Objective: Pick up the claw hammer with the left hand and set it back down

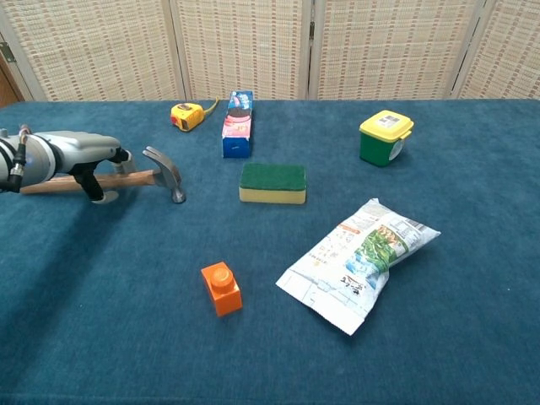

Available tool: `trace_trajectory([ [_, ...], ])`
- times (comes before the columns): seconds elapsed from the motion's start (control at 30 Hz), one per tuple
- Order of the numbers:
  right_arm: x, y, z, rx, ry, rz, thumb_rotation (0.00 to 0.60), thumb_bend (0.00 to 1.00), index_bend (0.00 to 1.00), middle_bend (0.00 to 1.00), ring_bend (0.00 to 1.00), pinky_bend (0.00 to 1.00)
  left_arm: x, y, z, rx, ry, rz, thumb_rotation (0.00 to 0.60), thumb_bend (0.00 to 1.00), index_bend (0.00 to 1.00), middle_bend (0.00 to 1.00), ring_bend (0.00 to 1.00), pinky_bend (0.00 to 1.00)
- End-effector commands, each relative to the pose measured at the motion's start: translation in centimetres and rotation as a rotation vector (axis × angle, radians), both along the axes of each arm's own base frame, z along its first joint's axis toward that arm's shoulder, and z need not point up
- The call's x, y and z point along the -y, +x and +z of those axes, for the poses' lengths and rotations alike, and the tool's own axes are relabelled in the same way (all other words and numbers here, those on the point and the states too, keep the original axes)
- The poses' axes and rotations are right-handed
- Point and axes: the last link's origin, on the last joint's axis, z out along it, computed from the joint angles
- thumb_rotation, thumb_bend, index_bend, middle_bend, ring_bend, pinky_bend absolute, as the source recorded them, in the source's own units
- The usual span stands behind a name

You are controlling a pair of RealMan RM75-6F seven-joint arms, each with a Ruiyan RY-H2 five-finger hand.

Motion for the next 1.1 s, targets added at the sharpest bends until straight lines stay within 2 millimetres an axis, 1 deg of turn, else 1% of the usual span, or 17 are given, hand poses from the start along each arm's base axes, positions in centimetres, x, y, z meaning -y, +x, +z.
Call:
trace_trajectory([
  [0.03, 0.0, 0.0, 0.0, 0.001, -0.001, -0.001, 0.6, 0.28, 0.27, 0.42, 0.27, 0.28, -0.1, 0.0, -0.1, -0.001, -0.002, 0.0, 0.6, 0.44, 0.3, 0.32, 0.08, 0.0],
  [0.3, -0.2, -0.1, 0.1, 0.001, -0.005, -0.008, 0.6, 0.28, 0.27, 0.42, 0.27, 0.28, -0.5, 0.2, -0.4, -0.001, 0.007, -0.003, 0.6, 0.47, 0.36, 0.4, 0.17, 0.0],
  [0.5, -0.4, -0.3, 0.1, 0.002, -0.005, -0.016, 0.6, 0.28, 0.27, 0.43, 0.27, 0.28, -0.7, 0.1, -0.6, 0.001, 0.006, 0.004, 0.6, 0.54, 0.4, 0.43, 0.21, 0.0],
  [0.63, -0.4, -0.2, 0.1, 0.003, -0.004, -0.017, 0.6, 0.28, 0.27, 0.43, 0.27, 0.28, -1.1, 0.0, -0.7, 0.008, 0.02, 0.003, 0.6, 0.58, 0.46, 0.5, 0.3, 0.0],
  [0.7, -0.4, -0.2, 0.2, 0.002, -0.007, -0.019, 0.6, 0.28, 0.27, 0.43, 0.27, 0.28, -1.2, -0.2, -0.6, 0.013, 0.027, 0.0, 0.6, 0.59, 0.5, 0.55, 0.38, 0.02],
  [0.73, -0.5, -0.2, 0.2, 0.002, -0.008, -0.019, 0.6, 0.28, 0.27, 0.43, 0.27, 0.28, -1.3, -0.3, -0.7, 0.015, 0.024, -0.001, 0.6, 0.59, 0.52, 0.58, 0.42, 0.05],
  [0.83, -0.5, -0.2, 0.2, 0.003, -0.009, -0.019, 0.6, 0.28, 0.27, 0.43, 0.27, 0.28, -1.4, -0.6, -0.6, 0.022, 0.02, -0.023, 0.6, 0.59, 0.57, 0.64, 0.5, 0.19],
  [0.87, -0.5, -0.2, 0.2, 0.003, -0.009, -0.019, 0.6, 0.28, 0.27, 0.43, 0.27, 0.28, -1.4, -0.7, -0.6, 0.03, 0.018, -0.031, 0.6, 0.59, 0.59, 0.66, 0.52, 0.26],
  [0.9, -0.5, -0.2, 0.2, 0.003, -0.009, -0.019, 0.6, 0.28, 0.27, 0.43, 0.27, 0.28, -1.4, -0.7, -0.6, 0.042, 0.018, -0.04, 0.6, 0.6, 0.6, 0.69, 0.55, 0.37],
  [0.93, -0.5, -0.2, 0.2, 0.003, -0.009, -0.02, 0.6, 0.28, 0.27, 0.43, 0.27, 0.28, -1.4, -0.7, -0.5, 0.06, 0.021, -0.056, 0.6, 0.6, 0.61, 0.7, 0.56, 0.44],
  [0.97, -0.5, -0.2, 0.2, 0.003, -0.009, -0.02, 0.6, 0.28, 0.27, 0.43, 0.27, 0.28, -1.3, -0.7, -0.4, 0.078, 0.021, -0.07, 0.6, 0.61, 0.62, 0.72, 0.58, 0.53],
  [1.0, -0.5, -0.2, 0.3, 0.003, -0.009, -0.02, 0.6, 0.28, 0.27, 0.43, 0.27, 0.28, -1.3, -0.6, -0.2, 0.096, 0.022, -0.085, 0.6, 0.61, 0.63, 0.73, 0.6, 0.58],
  [1.1, -0.6, -0.1, 0.3, 0.003, -0.011, -0.019, 0.6, 0.28, 0.27, 0.43, 0.27, 0.28, -1.2, -0.2, 0.4, 0.182, 0.035, -0.137, 0.6, 0.61, 0.64, 0.75, 0.62, 0.68],
])
